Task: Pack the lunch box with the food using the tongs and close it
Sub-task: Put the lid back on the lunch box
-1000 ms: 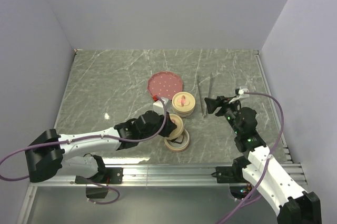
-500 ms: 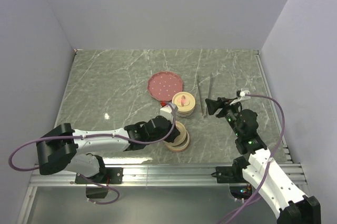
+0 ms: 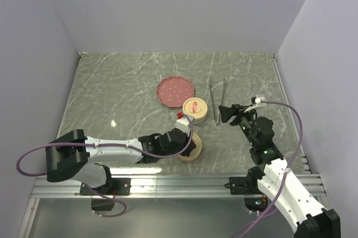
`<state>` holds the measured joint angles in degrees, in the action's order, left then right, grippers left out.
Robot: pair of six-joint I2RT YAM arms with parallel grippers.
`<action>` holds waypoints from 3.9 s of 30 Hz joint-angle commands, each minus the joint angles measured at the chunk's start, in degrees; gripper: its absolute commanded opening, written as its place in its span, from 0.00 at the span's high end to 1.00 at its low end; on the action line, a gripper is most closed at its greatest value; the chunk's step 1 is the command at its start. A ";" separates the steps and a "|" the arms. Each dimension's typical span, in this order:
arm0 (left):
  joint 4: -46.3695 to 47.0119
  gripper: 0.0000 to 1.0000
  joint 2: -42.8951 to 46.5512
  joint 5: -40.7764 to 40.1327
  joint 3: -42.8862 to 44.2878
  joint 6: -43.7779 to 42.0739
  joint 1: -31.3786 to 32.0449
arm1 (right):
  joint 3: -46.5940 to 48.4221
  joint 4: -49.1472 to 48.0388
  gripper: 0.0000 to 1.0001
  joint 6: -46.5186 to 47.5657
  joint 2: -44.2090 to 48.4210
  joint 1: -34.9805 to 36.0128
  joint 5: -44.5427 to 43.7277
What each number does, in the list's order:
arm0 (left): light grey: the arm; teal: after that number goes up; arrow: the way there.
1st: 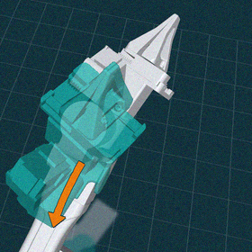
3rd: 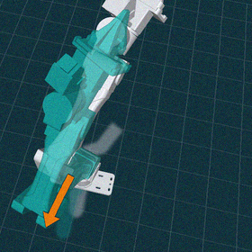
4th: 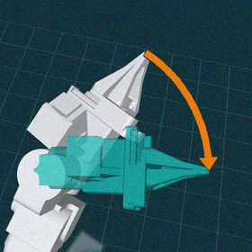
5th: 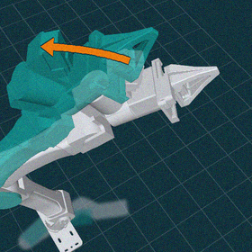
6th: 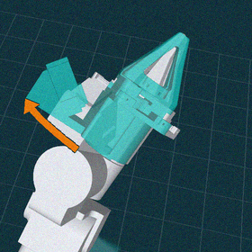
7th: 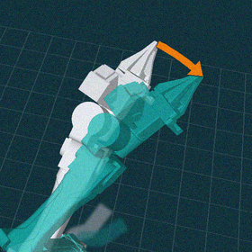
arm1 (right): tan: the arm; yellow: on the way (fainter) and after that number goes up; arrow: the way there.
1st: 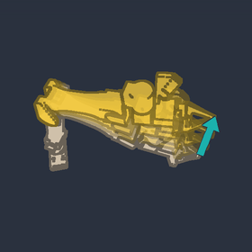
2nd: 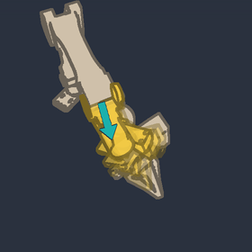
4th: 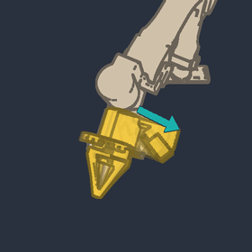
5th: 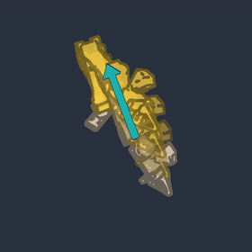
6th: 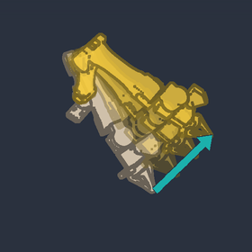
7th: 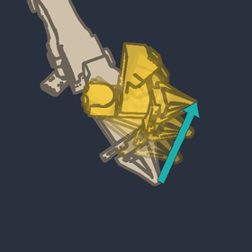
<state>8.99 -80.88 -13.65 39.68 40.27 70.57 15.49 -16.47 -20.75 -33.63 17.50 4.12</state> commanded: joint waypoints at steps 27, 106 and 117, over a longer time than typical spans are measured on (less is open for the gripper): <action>3.39 1.00 0.64 -10.08 -4.43 3.59 4.23 | -0.28 0.47 0.25 -0.25 2.51 0.26 -1.04; 22.65 0.41 8.02 5.30 -4.62 -12.85 -56.93 | 5.42 0.03 0.24 0.71 -5.75 0.17 -10.70; 21.24 0.23 13.28 2.58 -6.63 -12.15 -59.93 | 12.11 1.62 0.24 3.96 -9.88 0.17 -16.60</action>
<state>27.88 -71.11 -10.87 33.65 28.32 10.70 24.86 -14.48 -18.52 -42.50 17.50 -9.23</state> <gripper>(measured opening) 0.757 0.764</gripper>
